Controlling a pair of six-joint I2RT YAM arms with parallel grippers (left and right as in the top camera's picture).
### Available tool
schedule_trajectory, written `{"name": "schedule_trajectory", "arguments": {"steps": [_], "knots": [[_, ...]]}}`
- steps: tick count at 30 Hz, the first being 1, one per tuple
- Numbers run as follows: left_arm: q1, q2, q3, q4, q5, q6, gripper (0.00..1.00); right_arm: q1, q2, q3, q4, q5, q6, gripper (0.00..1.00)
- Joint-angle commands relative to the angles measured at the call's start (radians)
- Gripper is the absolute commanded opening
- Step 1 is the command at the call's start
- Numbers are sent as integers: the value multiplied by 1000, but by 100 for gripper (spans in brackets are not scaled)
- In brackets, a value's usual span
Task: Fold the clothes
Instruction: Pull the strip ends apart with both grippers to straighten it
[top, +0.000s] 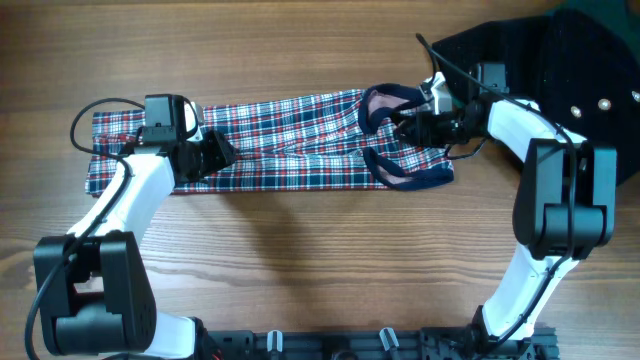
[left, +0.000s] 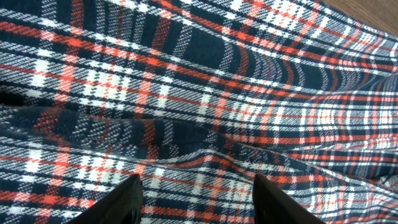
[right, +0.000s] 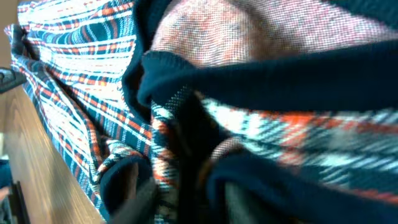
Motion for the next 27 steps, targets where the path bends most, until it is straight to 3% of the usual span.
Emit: {"name": "schedule_trajectory", "arguments": {"steps": [1, 5, 14, 18, 22, 24, 26, 27], "knots": [[3, -20, 12, 0, -6, 16, 56, 6, 24, -1, 6, -38, 1, 19], [3, -20, 12, -11, -14, 17, 52, 6, 6, 42, -15, -3, 61, 12], [3, -20, 12, -38, -56, 16, 53, 44, -152, 167, -175, 125, 79, 9], [9, -21, 36, -39, -189, 17, 55, 43, -158, 183, -199, 126, 98, 7], [56, -20, 69, -42, -221, 32, 58, 43, -158, 183, -215, 161, 110, 8], [105, -20, 70, -42, -235, 32, 58, 43, -158, 183, -242, 245, 113, 19], [149, -20, 70, -47, -235, 35, 58, 37, -158, 183, -260, 291, 113, 56], [170, -20, 70, -50, -235, 35, 57, 30, -158, 183, -267, 312, 121, 64]]}}
